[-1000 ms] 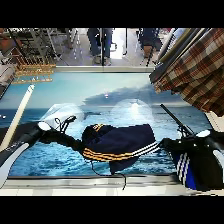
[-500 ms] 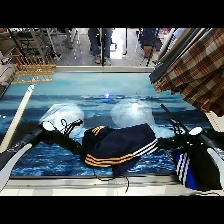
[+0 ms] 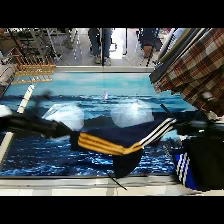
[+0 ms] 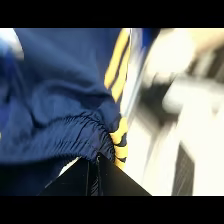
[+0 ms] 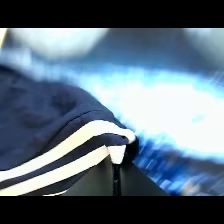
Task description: Fold the clothes and pants, and hang the long-sleeved shirts on hangers.
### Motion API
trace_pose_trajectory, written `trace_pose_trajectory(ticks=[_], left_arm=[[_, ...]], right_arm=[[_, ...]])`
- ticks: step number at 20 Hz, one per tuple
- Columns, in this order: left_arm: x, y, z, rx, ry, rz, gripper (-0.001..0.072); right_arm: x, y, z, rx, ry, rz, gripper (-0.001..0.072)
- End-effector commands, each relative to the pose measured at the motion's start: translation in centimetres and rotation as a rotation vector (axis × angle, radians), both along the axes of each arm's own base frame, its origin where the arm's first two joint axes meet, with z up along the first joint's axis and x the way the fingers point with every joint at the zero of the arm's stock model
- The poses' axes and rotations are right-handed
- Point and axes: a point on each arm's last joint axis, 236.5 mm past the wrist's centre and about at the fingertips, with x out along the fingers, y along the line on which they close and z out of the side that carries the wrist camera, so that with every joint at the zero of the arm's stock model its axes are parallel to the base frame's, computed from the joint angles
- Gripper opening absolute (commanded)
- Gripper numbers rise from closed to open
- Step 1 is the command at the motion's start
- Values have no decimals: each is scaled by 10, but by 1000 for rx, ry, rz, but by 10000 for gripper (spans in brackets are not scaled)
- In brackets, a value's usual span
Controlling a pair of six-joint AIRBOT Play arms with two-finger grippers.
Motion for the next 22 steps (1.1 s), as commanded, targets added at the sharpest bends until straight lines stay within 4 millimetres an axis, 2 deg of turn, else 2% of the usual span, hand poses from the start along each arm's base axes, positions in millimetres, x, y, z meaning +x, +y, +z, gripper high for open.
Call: trace_pose_trajectory(ticks=[1,2,4,6,7,8,9,10,11,12,14,15,18,20,21,22], left_arm=[[-15,38,160,-426,-159,141,8],[-26,53,195,-528,-240,168,8],[-51,70,236,-621,-370,205,8],[-69,70,251,-621,-445,225,9],[-73,67,254,-616,-461,231,9],[-73,66,256,-615,-469,240,9],[-69,68,258,-616,-470,264,9],[-56,74,256,-612,-460,314,9],[-33,83,247,-583,-435,390,9],[-7,91,228,-517,-393,464,9],[48,100,160,-329,-256,593,9],[70,97,123,-263,-172,628,9],[135,77,1,-161,62,737,9],[178,80,-76,-115,194,857,9],[202,90,-109,-112,254,939,9],[222,103,-136,-122,304,1022,16]], right_arm=[[-41,0,125,-113,-305,-89,15],[-58,5,158,-142,-401,-91,15],[-91,16,213,-188,-579,-101,15],[-124,23,272,-219,-794,-138,15],[-136,24,300,-224,-894,-162,15],[-142,24,319,-229,-960,-174,15],[-139,24,332,-213,-997,-179,15],[-126,25,334,-203,-997,-156,15],[-100,24,326,-171,-951,-122,15],[-67,24,308,-123,-865,-78,14],[14,26,240,15,-604,41,16],[56,30,191,88,-440,102,16],[156,67,29,193,-41,220,17],[227,77,-68,243,49,116,17],[260,70,-101,282,64,-1,17],[284,61,-127,328,82,-106,55]])
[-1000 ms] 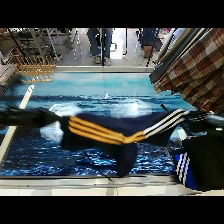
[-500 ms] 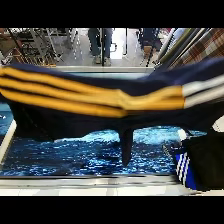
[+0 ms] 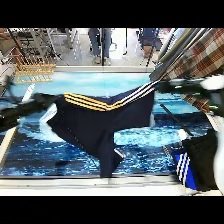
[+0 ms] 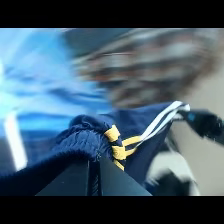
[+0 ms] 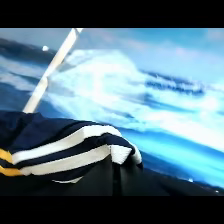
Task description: Fold the clothes and pants, and hang the long-sleeved shirts on hangers.
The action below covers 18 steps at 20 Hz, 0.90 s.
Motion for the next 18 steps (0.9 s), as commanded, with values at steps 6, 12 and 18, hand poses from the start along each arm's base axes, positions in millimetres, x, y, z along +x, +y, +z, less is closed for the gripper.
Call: trace_pose_trajectory(ticks=[6,12,18], left_arm=[[96,73,-89,17,88,175,466],[-5,95,-154,456,461,-48,459],[-50,84,-150,510,564,-181,459]], right_arm=[[14,-11,-122,-32,385,49,564],[-210,111,-183,91,954,556,632],[-254,186,-245,26,956,528,632]])
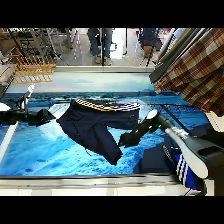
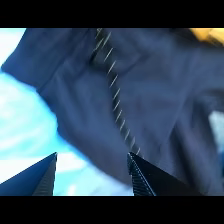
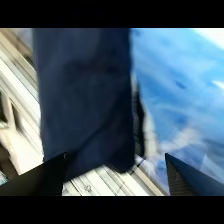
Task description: Fold the clothes and pants, and hang the long-sleeved shirts on hangers.
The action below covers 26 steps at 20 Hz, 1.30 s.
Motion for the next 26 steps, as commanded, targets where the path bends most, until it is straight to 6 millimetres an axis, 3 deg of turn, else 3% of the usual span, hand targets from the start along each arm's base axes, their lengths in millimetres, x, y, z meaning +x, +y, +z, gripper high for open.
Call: trace_pose_trajectory(ticks=[1,2,3,4,5,6,8,9,10,11,12,13,14,15,16,17,18,19,21,24,26], left_arm=[[-22,-3,4,28,67,-35,459],[-21,-8,8,13,58,-39,459],[-21,-11,10,11,51,-49,459],[-23,-12,11,12,53,-55,459],[-26,-14,11,8,63,-65,459],[-29,-14,11,9,64,-84,459],[-30,-11,8,29,65,-98,459],[-31,-10,7,37,69,-100,459],[-31,-10,6,35,70,-100,459],[-31,-12,6,35,71,-105,460],[-31,-14,4,34,75,-110,469],[-32,-17,2,28,82,-114,481],[-35,-21,-4,23,97,-122,490],[-39,-27,-11,19,113,-130,578],[-43,-34,-23,17,133,-137,647],[-48,-41,-35,15,155,-144,647],[-53,-47,-48,13,178,-146,647],[-57,-50,-60,12,199,-140,647],[-58,-51,-78,11,229,-97,646],[-38,-46,-84,7,192,-10,645],[-12,-42,-79,-20,131,102,645]], right_arm=[[-19,36,-30,-55,-34,7,596],[-20,39,-36,-82,-36,11,507],[-21,38,-37,-98,-48,32,89],[-22,37,-28,-103,-43,34,17],[-25,38,-7,-83,-58,52,16],[-32,43,28,-38,-96,91,16],[-44,51,112,53,-248,159,16],[-39,52,149,78,-384,158,16],[-14,45,181,52,-581,107,17],[26,24,201,-34,-779,19,17],[71,-9,214,-149,-915,-114,17],[109,-44,213,-237,-977,-222,17],[136,-74,199,-298,-975,-291,21],[161,-104,176,-350,-937,-359,99],[185,-137,142,-397,-863,-440,300],[193,-165,102,-422,-730,-522,555],[184,-185,69,-419,-568,-563,594],[163,-197,44,-392,-403,-558,576],[118,-204,30,-283,-237,-498,512],[48,-178,31,-98,-136,-485,512],[-7,-140,25,-6,-61,-472,514]])
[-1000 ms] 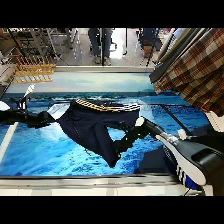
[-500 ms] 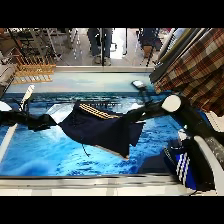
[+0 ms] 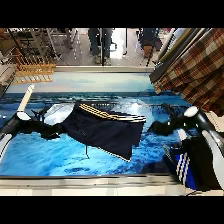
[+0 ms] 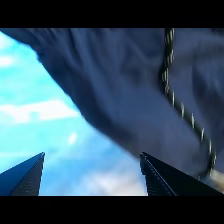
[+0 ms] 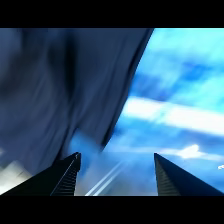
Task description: Fold the clothes and pants, and hang the long-sleeved shirts on hangers.
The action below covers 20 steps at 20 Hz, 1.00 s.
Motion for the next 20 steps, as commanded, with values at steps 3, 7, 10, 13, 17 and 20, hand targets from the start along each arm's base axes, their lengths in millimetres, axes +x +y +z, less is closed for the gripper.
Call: trace_pose_trajectory(ticks=[3,7,10,13,17,20], left_arm=[[54,5,7,-54,-131,232,634],[63,-5,-6,-116,-102,286,634],[64,-13,-21,-147,-68,306,362],[71,-32,2,-244,-125,236,9],[49,-16,74,-220,-62,-21,7],[37,19,109,67,-13,-163,10]], right_arm=[[-109,76,-32,210,114,6,514],[-105,120,-54,173,90,49,514],[-94,161,-61,156,58,136,503],[-68,188,-43,167,-1,177,18],[-48,180,52,248,-118,321,15],[-14,138,103,170,-196,307,15]])
